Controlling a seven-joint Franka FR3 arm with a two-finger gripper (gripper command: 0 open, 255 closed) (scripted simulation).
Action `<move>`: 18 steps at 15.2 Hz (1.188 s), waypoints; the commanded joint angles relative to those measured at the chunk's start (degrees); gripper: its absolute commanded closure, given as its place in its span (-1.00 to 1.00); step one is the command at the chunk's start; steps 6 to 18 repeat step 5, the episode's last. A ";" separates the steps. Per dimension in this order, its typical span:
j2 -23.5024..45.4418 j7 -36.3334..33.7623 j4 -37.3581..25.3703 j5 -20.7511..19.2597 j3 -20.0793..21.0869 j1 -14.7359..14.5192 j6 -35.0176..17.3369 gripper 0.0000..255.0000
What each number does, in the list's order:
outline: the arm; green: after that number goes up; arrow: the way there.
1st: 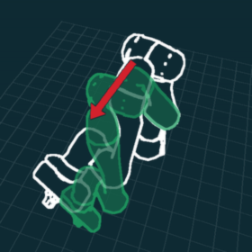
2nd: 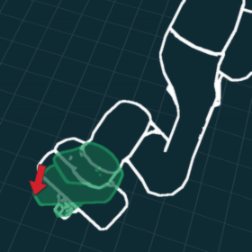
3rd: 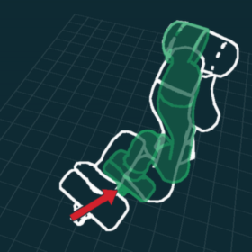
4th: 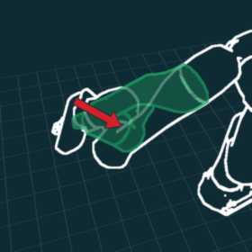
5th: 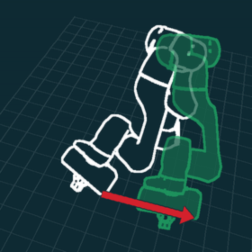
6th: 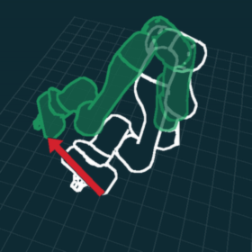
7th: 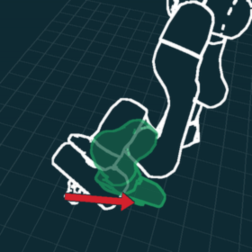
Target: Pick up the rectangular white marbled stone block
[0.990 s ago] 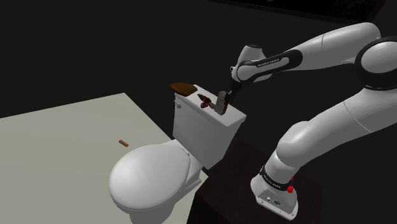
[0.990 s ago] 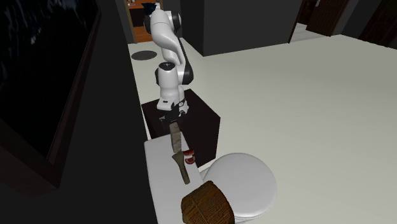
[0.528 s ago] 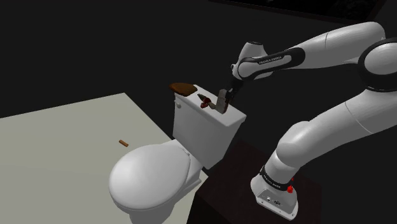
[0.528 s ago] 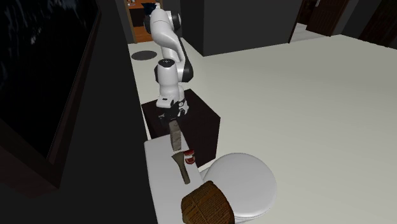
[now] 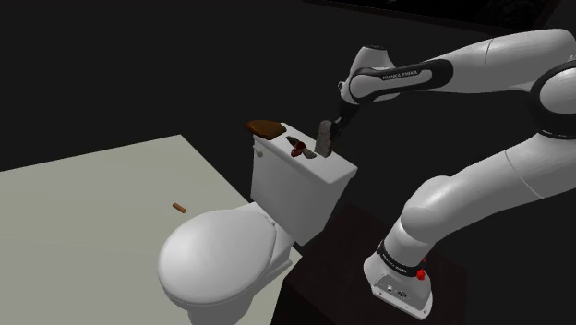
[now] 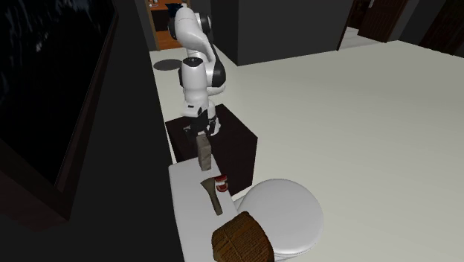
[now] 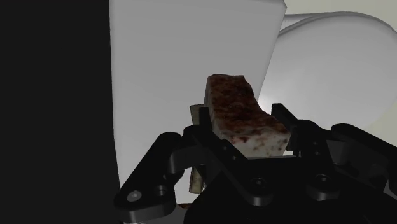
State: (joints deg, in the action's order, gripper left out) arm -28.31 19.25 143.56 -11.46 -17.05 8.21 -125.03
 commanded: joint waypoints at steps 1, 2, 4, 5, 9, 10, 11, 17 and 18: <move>-0.55 -0.03 -1.10 0.13 0.28 -0.06 1.64 1.00; -0.78 0.00 -1.70 0.20 0.39 -0.09 2.47 1.00; -1.03 0.03 -2.41 0.28 0.51 -0.12 3.43 1.00; -1.02 0.03 -2.41 0.28 0.51 -0.12 3.43 1.00; -1.02 0.03 -2.41 0.28 0.51 -0.12 3.43 1.00; -1.02 0.03 -2.41 0.28 0.51 -0.12 3.43 1.00; -1.02 0.03 -2.41 0.28 0.51 -0.12 3.43 1.00; -1.02 0.03 -2.41 0.28 0.51 -0.12 3.43 1.00; -1.02 0.03 -2.41 0.28 0.51 -0.12 3.43 1.00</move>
